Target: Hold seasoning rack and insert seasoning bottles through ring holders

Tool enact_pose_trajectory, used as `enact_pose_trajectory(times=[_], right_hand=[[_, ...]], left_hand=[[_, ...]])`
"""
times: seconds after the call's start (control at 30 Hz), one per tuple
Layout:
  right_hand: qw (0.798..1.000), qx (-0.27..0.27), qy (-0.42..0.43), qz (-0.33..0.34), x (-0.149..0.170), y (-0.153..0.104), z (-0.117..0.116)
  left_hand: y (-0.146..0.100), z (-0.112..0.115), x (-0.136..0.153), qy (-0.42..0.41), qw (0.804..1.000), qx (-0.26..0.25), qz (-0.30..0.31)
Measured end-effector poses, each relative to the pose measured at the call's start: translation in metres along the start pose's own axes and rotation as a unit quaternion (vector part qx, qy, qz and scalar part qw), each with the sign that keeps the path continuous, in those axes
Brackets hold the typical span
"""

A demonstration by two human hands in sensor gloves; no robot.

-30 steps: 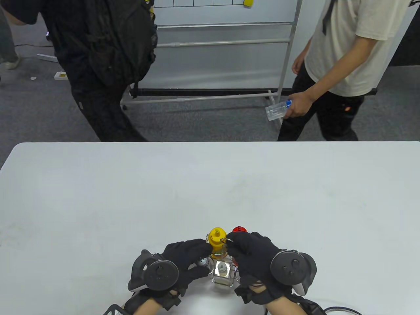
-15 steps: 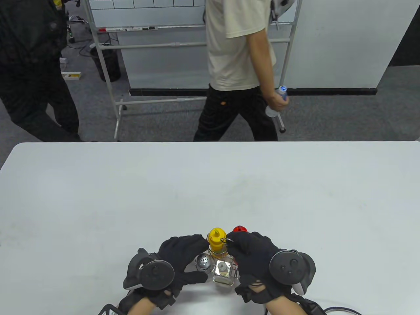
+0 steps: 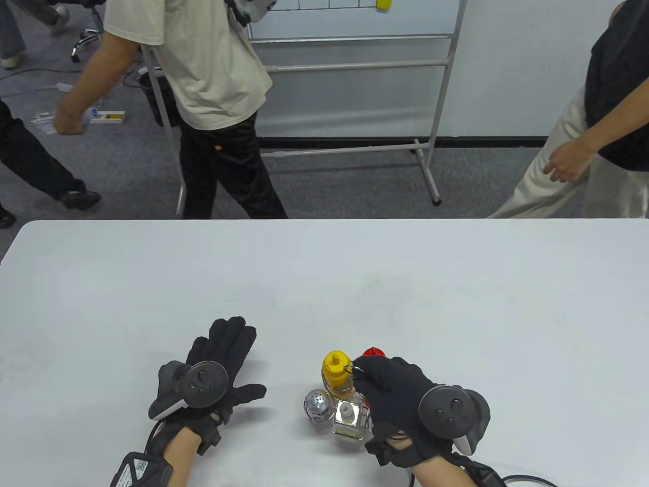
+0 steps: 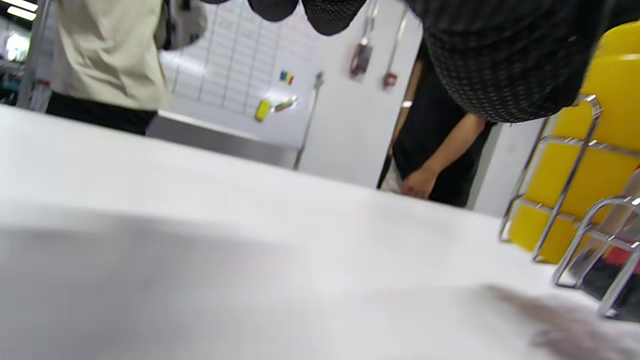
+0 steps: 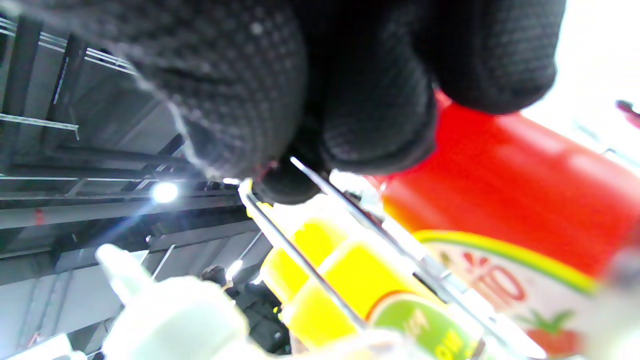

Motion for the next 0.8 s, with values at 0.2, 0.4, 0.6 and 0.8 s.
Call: enact_pose_trajectory(times=[0.2,0.4,0.6,0.8], right_hand=[[1.0,0.0,0.0,0.0,0.0,0.0,0.0],[1.0,0.0,-0.002,-0.002,0.001,0.0,0.0],[1.0,0.0,-0.004,-0.006,0.002,0.001,0.001],[0.999,0.011,0.012,-0.03,0.006,0.003,0.004]], left_hand=[[0.005,0.017,0.021,-0.005,0.997,0.065,-0.04],[0.005,0.036,0.04,-0.039,0.986,0.135,-0.089],[0.005,0.043,0.045,-0.04,0.981,0.165,-0.096],[0.006,0.043,0.036,-0.031,0.98,0.176,-0.082]])
Point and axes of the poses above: the tracker on the back of each hand, its own x axis roughly to the little-finger side, its own y axis roughly from the wrist to the fingertips, z = x × y, the point moved 4 cm from there along y, roughly from the wrist to the fingertips, and after that the axes turned 7 degrees about x, right-handed, at the moved point
